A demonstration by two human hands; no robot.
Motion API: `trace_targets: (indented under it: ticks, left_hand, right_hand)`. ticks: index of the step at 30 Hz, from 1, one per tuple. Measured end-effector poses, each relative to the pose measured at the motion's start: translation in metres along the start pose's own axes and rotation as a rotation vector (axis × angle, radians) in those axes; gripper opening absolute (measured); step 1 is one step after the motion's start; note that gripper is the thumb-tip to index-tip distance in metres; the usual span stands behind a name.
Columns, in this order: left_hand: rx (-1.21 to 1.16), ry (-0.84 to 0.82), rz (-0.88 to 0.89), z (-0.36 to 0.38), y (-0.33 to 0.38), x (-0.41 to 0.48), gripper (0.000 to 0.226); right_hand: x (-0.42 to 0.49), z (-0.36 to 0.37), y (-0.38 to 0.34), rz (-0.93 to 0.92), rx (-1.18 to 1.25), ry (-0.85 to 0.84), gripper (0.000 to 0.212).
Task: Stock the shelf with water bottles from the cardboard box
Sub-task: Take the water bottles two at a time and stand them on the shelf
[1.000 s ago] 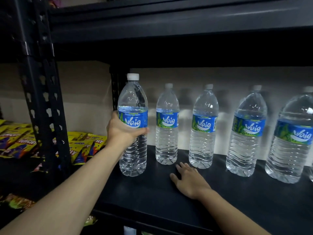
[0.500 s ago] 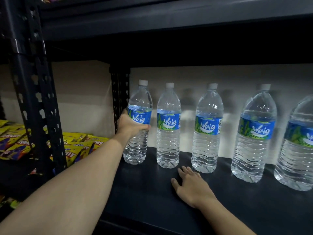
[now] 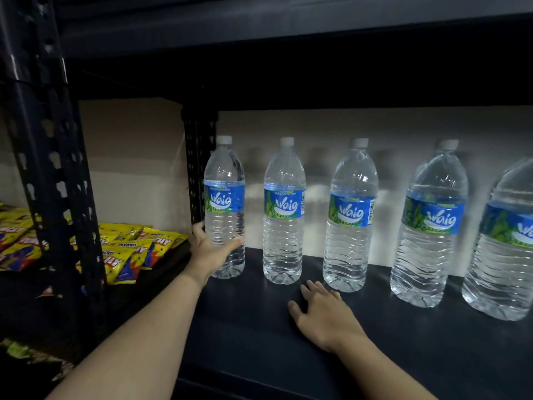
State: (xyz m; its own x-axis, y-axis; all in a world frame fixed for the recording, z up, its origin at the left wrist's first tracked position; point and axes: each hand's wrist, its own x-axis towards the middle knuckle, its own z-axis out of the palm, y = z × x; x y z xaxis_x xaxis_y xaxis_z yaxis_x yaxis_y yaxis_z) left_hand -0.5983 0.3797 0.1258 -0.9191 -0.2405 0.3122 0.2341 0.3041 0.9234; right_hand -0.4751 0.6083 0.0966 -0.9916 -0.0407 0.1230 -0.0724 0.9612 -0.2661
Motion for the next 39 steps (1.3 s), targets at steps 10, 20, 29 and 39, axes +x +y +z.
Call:
trace_targets:
  ticks: [10,20,29,39]
  left_hand:
    - [-0.005,0.025,0.037,0.006,-0.022,-0.008,0.092]
    - [0.05,0.105,0.082,0.018,-0.025,-0.004,0.08]
    - [0.089,0.082,0.078,0.022,-0.026,-0.002,0.08]
    - [0.071,0.09,0.096,0.022,-0.029,-0.002,0.074]
  right_hand:
    - [-0.004,-0.004,-0.004,0.066,-0.034,0.04,0.058]
    - [-0.007,-0.008,-0.007,0.083,-0.024,0.038,0.055]
    - [-0.007,-0.009,-0.007,0.074,-0.02,0.04,0.055]
    - [-0.009,-0.011,-0.008,0.077,-0.009,0.045,0.053]
